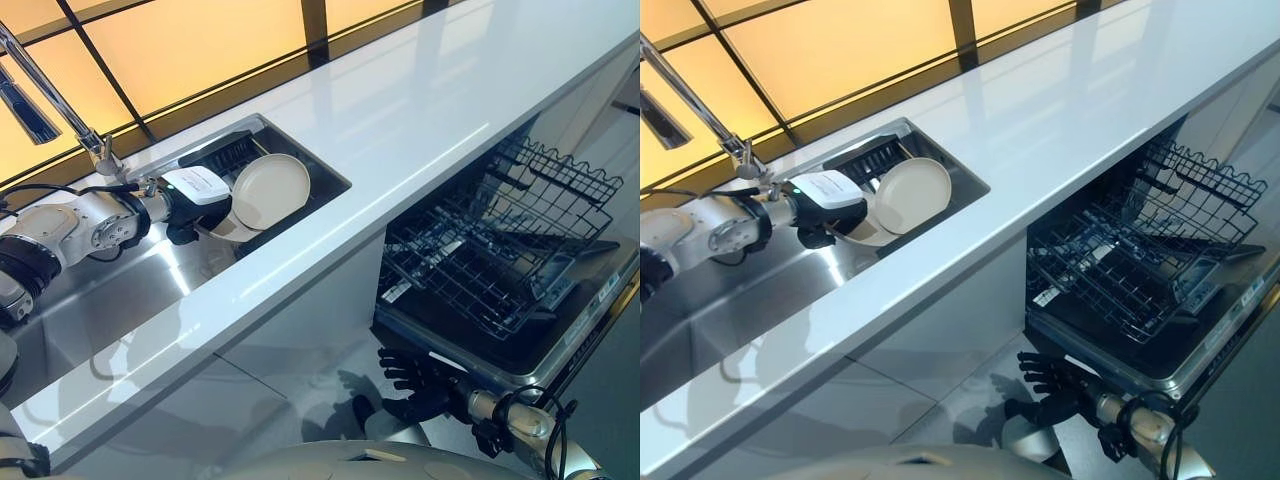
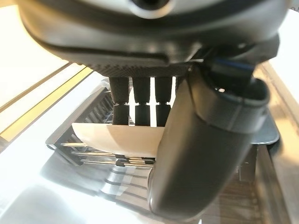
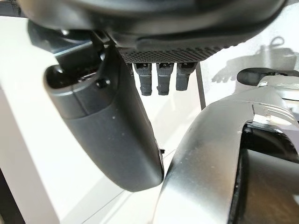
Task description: Pick up plates and place into dishwasher.
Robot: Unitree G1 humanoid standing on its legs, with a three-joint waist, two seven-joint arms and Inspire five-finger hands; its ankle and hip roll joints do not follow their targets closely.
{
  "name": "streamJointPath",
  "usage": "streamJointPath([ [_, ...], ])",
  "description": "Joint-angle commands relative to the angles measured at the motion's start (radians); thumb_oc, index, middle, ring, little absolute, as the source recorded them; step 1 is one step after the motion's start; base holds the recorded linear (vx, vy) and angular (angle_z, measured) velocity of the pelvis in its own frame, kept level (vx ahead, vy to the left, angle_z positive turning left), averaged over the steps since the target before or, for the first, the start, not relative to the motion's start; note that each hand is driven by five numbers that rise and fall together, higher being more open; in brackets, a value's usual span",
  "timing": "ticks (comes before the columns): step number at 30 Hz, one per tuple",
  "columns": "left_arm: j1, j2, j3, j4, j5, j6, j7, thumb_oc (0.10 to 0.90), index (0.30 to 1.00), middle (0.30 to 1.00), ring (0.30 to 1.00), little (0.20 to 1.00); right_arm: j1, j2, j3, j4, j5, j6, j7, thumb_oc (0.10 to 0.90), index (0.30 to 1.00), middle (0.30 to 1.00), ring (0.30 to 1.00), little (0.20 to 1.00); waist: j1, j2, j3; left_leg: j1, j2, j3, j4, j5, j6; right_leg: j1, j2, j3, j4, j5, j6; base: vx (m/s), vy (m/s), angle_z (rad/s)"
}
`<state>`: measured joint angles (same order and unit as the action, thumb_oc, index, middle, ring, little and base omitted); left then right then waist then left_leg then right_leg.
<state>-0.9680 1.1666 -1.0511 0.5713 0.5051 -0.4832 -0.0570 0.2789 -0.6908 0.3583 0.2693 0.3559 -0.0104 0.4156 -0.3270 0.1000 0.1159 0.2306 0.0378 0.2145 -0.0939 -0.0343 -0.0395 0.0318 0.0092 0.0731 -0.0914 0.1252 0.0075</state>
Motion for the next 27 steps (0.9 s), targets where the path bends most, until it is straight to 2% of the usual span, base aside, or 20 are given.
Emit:
streamJointPath([
  [1, -0.174, 0.074, 0.077, 0.029, -0.112, 0.032, 0.02, 0.1, 0.3, 0.3, 0.3, 0.2, -0.008, -0.026, -0.021, -0.109, 0.037, -0.082, -0.002, 0.8, 0.9, 0.9, 0.9, 0.9, 0.011, -0.015, -0.054, -0.046, -0.04, 0.025, 0.007, 0.007, 0.055, 0.045, -0.001, 0.018, 0.014, -0.045, 0.098, 0.0, 0.0, 0.0],
  [27, -0.266, 0.146, 0.061, -0.046, -0.18, 0.047, 0.075, 0.1, 0.3, 0.3, 0.3, 0.2, -0.048, -0.034, 0.004, -0.119, 0.048, -0.077, -0.01, 0.8, 0.9, 0.9, 0.9, 0.9, 0.053, -0.013, -0.078, -0.05, -0.038, -0.005, 0.007, 0.011, 0.05, 0.054, -0.003, -0.006, 0.014, -0.058, 0.089, 0.0, 0.0, 0.01],
])
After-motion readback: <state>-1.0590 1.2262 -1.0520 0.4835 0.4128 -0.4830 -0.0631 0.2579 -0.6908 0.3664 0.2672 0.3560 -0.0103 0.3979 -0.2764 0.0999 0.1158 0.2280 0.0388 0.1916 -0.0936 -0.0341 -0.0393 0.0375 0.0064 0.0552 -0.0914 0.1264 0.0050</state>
